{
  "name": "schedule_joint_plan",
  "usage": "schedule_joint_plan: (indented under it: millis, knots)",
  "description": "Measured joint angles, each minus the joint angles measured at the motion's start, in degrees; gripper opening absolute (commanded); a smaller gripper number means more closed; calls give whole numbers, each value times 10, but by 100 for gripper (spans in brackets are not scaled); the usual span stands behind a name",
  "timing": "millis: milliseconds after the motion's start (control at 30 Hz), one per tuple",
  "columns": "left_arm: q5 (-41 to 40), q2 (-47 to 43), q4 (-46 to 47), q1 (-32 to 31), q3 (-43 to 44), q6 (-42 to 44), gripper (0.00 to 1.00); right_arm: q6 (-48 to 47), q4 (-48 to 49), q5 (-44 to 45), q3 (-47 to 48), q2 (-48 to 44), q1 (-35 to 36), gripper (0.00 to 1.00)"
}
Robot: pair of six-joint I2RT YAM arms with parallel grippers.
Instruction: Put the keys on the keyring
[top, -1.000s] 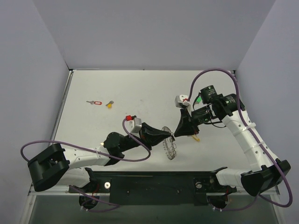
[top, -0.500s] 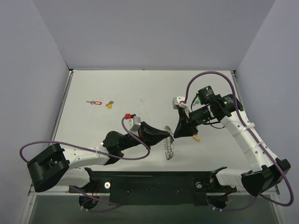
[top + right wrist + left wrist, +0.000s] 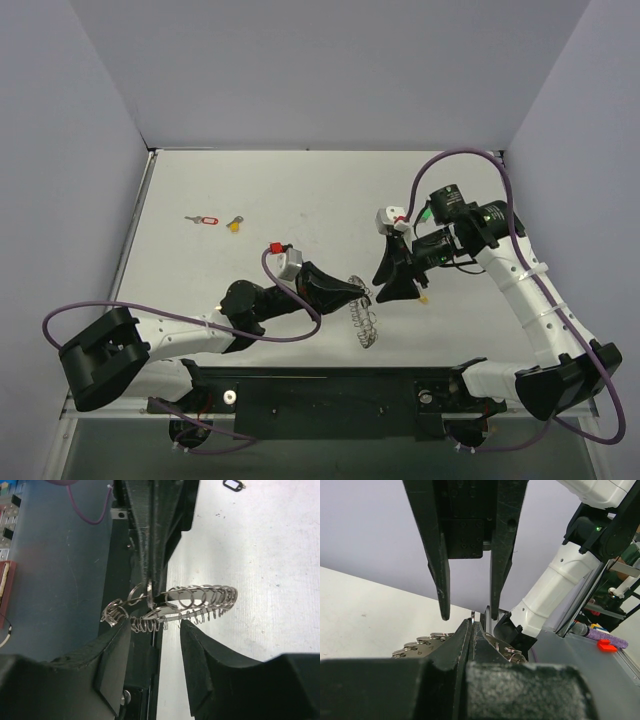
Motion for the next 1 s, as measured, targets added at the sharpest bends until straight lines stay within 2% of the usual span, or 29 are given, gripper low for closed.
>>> schedule_joint_plan:
  millis: [267,700,767,900,1000]
  knots:
    - [2,14,4,0,0,-6,0,-129,-79,-23,6,10,16,37]
    - [2,17,4,0,0,-14,0,-158,-97,-30,21,45,26,31]
    - [2,19,4,0,0,-15,0,-158,-98,-30,23,46,27,28]
    - [3,23,6,0,0,-17,0,-160,-99,-30,26,47,28,11]
    - [7,23,9,0,0,-19,0,-161,-97,-28,30,54,29,7]
